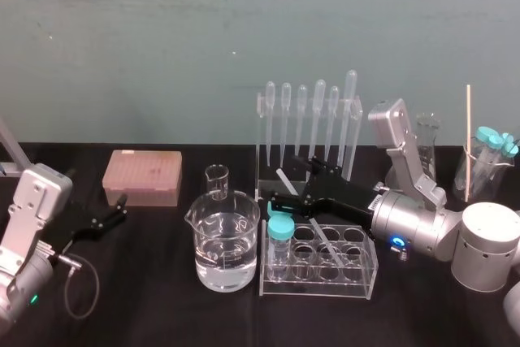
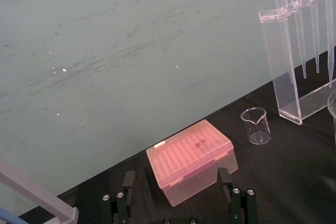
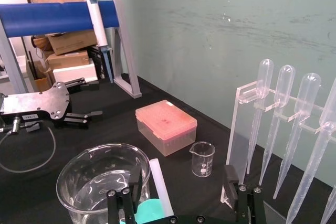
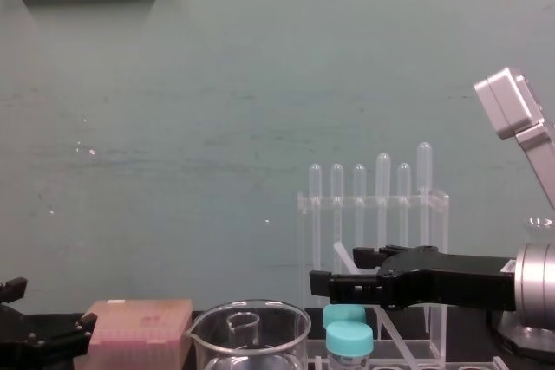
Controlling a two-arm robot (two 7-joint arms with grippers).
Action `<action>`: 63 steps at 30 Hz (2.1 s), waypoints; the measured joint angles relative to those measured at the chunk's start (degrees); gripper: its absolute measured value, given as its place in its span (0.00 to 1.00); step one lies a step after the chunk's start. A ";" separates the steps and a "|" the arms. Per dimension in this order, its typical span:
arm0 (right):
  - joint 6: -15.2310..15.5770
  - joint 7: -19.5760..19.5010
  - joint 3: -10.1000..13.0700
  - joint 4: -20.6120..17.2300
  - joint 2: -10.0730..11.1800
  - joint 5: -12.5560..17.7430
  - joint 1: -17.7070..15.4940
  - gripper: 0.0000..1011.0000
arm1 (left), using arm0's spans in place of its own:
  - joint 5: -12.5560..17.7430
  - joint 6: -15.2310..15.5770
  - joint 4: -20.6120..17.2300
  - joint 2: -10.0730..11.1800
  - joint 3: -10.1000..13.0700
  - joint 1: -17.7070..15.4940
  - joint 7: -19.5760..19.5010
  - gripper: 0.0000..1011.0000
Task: Pick up the stirring rod with one hand, then place it down.
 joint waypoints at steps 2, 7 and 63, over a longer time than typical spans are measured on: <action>0.03 -0.01 0.00 -0.02 0.00 0.00 0.00 0.94 | 0.00 0.00 0.00 0.00 0.00 0.00 0.00 0.99; 0.09 -0.03 0.00 -0.05 0.02 0.02 -0.01 0.84 | 0.00 0.00 0.00 0.00 0.00 0.00 0.00 0.99; -17.34 -2.02 8.04 -5.09 -1.44 0.29 -8.16 0.08 | 0.00 0.00 0.00 0.00 0.00 0.00 0.00 0.99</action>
